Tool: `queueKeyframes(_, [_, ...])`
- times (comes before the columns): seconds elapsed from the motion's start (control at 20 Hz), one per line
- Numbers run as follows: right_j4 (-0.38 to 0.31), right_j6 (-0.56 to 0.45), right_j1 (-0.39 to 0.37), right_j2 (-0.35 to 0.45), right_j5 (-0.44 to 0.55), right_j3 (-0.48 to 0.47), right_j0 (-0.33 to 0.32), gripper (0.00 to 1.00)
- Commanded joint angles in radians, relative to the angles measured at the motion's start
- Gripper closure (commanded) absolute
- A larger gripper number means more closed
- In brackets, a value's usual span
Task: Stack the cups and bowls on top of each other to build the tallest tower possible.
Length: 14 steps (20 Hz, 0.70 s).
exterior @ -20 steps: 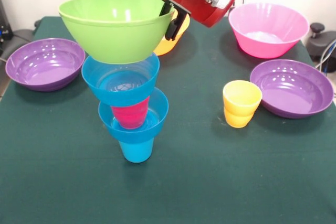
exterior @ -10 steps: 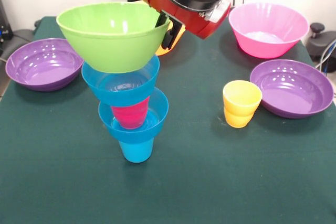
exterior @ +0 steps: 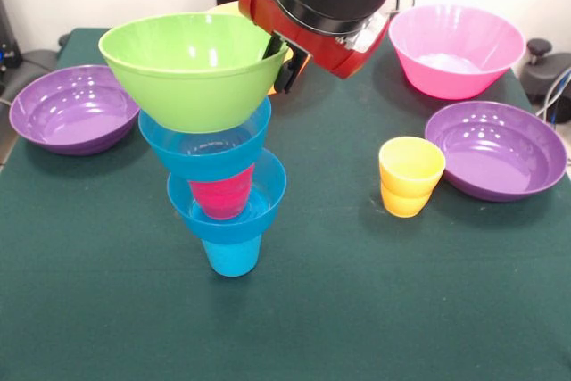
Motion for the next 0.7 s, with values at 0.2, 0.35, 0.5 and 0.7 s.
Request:
queueKeyframes(0.2, [-0.034, -0.273, 0.043, 0.067, -0.038, -0.010, -0.025, 1.00])
queueKeyframes(0.35, [-0.037, -0.283, 0.053, 0.071, -0.031, -0.026, -0.025, 1.00])
queueKeyframes(0.5, [-0.033, -0.290, 0.064, 0.076, -0.026, -0.039, -0.026, 1.00])
queueKeyframes(0.7, [-0.027, -0.294, 0.071, 0.079, -0.021, -0.047, -0.028, 1.00])
